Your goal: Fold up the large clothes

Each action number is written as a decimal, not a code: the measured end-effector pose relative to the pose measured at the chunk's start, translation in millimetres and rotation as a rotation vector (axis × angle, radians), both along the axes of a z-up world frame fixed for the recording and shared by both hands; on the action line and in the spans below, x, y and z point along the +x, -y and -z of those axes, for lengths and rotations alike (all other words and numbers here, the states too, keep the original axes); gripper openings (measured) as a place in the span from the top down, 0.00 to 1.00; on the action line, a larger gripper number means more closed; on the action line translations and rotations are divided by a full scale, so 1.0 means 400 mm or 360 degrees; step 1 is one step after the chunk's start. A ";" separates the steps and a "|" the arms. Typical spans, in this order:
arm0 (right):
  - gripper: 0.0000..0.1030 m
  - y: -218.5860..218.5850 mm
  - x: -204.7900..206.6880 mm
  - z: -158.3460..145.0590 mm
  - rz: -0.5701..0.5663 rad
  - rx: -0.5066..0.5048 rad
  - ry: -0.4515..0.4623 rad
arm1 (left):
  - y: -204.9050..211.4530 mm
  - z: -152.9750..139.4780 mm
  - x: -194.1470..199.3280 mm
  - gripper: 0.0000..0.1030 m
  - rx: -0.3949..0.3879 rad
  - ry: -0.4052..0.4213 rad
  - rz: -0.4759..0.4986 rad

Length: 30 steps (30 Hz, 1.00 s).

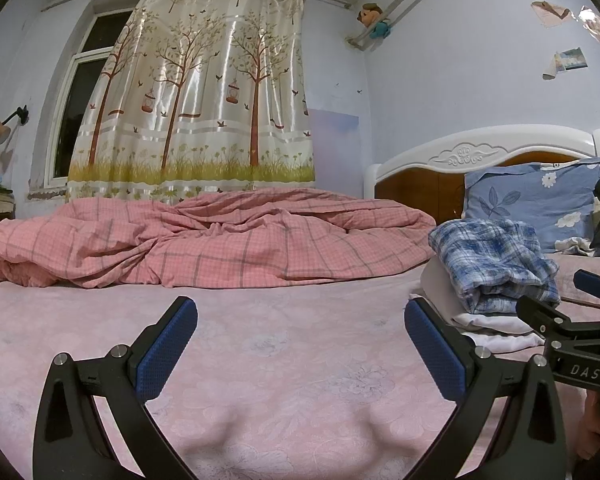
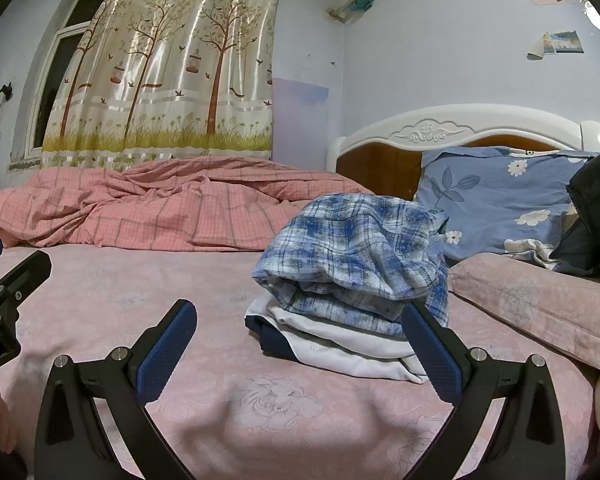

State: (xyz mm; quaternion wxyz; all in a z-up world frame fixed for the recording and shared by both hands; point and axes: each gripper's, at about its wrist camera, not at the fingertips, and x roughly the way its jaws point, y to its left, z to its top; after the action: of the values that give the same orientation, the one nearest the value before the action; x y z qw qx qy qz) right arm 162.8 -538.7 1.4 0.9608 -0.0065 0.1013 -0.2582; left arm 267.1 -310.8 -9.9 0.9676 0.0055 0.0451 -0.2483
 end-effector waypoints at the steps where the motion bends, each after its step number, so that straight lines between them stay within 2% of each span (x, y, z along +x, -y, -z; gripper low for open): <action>1: 0.00 0.000 -0.001 0.000 -0.0002 0.0001 0.0001 | 0.000 0.000 0.000 0.00 0.0000 -0.0001 0.0000; 30: 0.00 0.017 0.020 0.009 -0.0035 -0.0053 -0.0006 | -0.012 -0.004 -0.011 0.00 0.0025 0.0015 -0.0002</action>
State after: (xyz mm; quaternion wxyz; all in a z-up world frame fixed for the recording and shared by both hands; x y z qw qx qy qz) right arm 170.7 -545.4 -2.1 0.9631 -0.0240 0.0987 -0.2491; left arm 262.6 -306.1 -8.5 0.9679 0.0143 0.0427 -0.2472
